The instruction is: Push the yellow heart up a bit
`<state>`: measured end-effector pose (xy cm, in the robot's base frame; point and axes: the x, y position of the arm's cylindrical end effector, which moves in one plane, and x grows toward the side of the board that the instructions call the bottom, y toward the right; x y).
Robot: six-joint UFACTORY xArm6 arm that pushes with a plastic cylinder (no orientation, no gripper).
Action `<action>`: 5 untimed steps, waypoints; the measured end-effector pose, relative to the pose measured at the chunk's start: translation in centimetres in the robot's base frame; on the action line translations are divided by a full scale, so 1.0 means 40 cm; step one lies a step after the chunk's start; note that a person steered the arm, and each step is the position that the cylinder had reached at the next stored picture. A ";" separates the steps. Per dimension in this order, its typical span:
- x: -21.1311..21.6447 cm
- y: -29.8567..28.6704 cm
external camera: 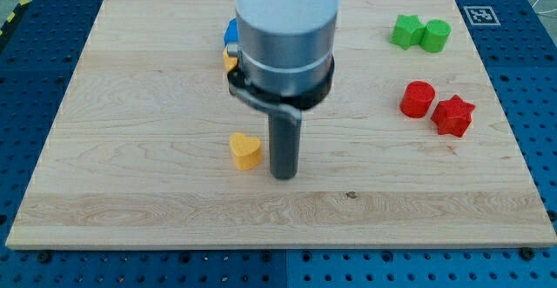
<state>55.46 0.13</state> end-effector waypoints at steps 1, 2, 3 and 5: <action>0.073 -0.006; 0.066 -0.066; 0.005 -0.128; -0.115 -0.156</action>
